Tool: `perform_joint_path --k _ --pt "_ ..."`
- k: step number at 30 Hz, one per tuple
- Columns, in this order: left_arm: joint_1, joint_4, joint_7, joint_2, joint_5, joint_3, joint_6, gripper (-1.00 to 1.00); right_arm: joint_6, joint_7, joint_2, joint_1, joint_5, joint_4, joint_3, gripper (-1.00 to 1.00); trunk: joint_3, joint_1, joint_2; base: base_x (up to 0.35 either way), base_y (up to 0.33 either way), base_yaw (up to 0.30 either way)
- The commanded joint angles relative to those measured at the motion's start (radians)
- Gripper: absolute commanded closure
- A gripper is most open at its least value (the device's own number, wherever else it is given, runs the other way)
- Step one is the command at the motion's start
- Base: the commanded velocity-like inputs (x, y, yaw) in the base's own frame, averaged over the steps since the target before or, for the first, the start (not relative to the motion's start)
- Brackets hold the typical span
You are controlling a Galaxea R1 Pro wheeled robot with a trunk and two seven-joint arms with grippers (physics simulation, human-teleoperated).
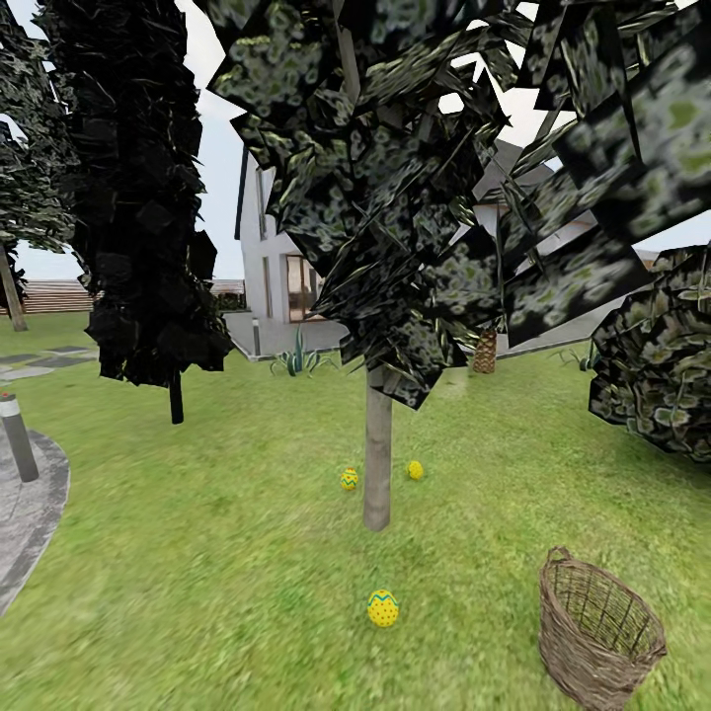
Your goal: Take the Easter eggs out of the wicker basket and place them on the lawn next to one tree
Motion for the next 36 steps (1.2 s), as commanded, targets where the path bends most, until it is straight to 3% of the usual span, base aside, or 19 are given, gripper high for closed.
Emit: perform_joint_path --k 1,22,24,29,36 --pt "-0.001 0.001 -0.003 0.0 0.001 0.005 0.002 -1.0 -0.002 -0.004 0.0 -0.001 0.011 0.003 -0.008 -1.0 0.0 0.0 -0.001 0.0 0.0 0.0" --pt "-0.001 -0.002 -0.002 -0.006 -0.001 0.005 -0.003 -1.0 0.002 -0.002 -0.001 -0.001 0.006 -0.002 -0.008 -1.0 0.0 0.0 -0.001 0.0 0.0 0.0" --pt "-0.001 -0.002 -0.002 -0.006 -0.015 0.004 -0.003 -1.0 0.002 -0.001 -0.001 -0.001 0.008 -0.003 -0.007 -1.0 0.0 0.0 -0.001 0.0 0.0 0.0" --pt "-0.001 -0.003 0.016 -0.007 -0.089 0.005 -0.003 -1.0 -0.003 -0.001 -0.01 -0.001 0.01 -0.013 -0.009 -1.0 0.0 0.0 -0.001 0.0 0.0 0.0" --pt "-0.001 -0.003 0.018 0.0 -0.095 0.007 0.001 -1.0 -0.003 -0.001 -0.01 -0.001 0.01 -0.015 -0.008 -1.0 0.0 0.0 -0.001 0.0 0.0 0.0"
